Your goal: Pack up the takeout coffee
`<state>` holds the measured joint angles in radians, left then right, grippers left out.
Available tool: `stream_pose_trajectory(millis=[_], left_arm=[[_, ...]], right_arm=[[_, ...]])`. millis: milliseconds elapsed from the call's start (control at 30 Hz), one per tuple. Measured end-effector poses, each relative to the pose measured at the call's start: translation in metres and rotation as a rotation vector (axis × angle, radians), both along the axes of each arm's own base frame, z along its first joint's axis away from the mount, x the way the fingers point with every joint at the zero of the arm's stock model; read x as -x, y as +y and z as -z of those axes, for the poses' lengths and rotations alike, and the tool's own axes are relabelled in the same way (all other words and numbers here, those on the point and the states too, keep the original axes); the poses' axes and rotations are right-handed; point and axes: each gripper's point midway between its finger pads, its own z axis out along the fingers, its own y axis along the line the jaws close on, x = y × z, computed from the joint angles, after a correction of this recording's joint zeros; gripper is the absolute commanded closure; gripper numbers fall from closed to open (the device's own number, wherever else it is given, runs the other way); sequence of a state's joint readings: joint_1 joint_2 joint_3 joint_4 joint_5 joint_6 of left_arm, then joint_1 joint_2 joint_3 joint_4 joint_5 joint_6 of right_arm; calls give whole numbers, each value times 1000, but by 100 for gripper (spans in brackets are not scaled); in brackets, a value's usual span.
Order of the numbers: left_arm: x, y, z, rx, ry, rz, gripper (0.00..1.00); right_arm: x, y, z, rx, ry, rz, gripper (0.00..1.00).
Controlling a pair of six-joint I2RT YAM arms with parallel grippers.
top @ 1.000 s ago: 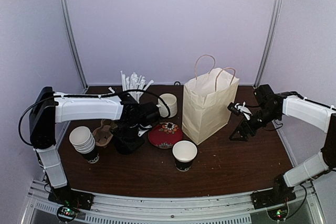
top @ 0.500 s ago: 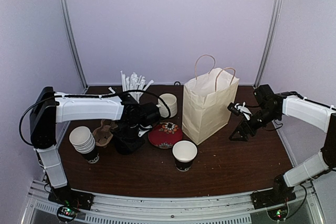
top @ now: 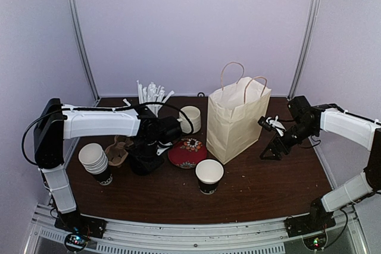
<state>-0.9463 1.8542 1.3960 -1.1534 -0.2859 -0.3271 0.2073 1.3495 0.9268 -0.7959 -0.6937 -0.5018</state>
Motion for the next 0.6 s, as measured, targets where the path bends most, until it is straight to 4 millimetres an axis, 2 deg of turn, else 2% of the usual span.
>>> stream_pose_trajectory(millis=[400, 500, 600], left_arm=[[1, 4, -6, -11, -1, 1, 95], [-1, 2, -22, 4, -20, 4, 96], [-7, -7, -52, 70, -64, 12, 96]], right_arm=[[0, 0, 0, 0, 0, 0, 14], [0, 0, 0, 0, 0, 0, 14], [0, 0, 0, 0, 0, 0, 15]])
